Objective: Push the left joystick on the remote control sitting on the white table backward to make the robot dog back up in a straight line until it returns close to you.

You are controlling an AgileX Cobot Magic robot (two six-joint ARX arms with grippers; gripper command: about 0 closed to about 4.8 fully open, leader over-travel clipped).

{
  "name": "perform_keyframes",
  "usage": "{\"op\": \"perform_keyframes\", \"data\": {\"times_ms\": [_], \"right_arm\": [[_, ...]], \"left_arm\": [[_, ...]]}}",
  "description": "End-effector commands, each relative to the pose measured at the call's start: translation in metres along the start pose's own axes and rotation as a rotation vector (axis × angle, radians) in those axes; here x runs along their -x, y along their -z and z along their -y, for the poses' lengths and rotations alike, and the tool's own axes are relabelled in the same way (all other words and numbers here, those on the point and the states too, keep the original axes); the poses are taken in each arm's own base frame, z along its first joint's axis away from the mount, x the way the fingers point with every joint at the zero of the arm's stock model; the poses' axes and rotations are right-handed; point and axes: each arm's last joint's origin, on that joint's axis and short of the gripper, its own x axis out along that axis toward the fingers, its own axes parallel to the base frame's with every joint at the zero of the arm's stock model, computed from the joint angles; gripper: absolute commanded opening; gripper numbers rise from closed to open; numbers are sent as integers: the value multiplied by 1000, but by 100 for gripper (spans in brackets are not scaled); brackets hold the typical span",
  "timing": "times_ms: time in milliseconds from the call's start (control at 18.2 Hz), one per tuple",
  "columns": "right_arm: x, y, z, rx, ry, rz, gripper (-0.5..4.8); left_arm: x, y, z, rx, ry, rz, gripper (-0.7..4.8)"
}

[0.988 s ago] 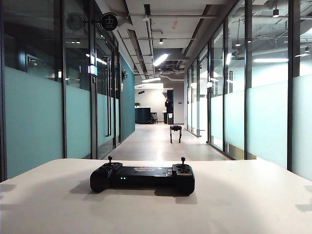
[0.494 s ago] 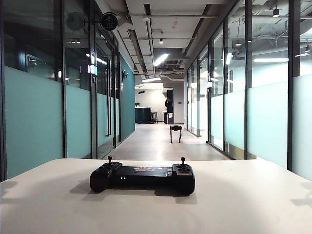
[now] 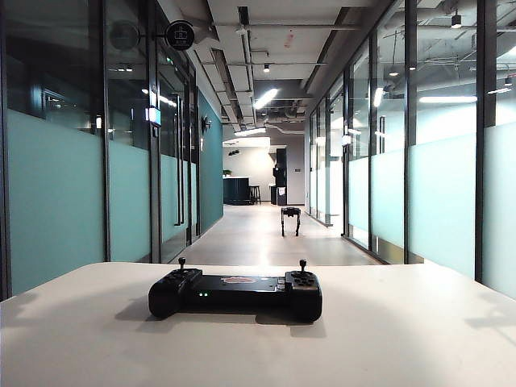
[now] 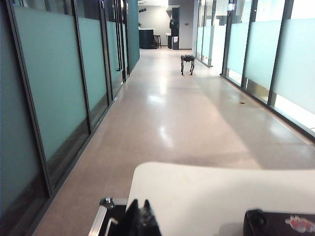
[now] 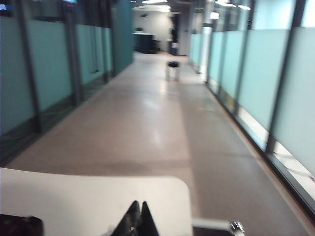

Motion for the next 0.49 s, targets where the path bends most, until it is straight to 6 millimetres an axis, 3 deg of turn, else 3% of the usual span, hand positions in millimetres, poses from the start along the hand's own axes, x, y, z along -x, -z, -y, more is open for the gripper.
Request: {"op": "perform_keyframes", "data": {"times_ms": [55, 494], "right_arm": [[-12, -9, -2, 8, -82, 27, -3], [-39, -3, -12, -3, -193, 2, -3]], "left_arm": [[-12, -12, 1, 4, 16, 5, -6], [-54, -10, 7, 59, 98, -96, -6]]}}
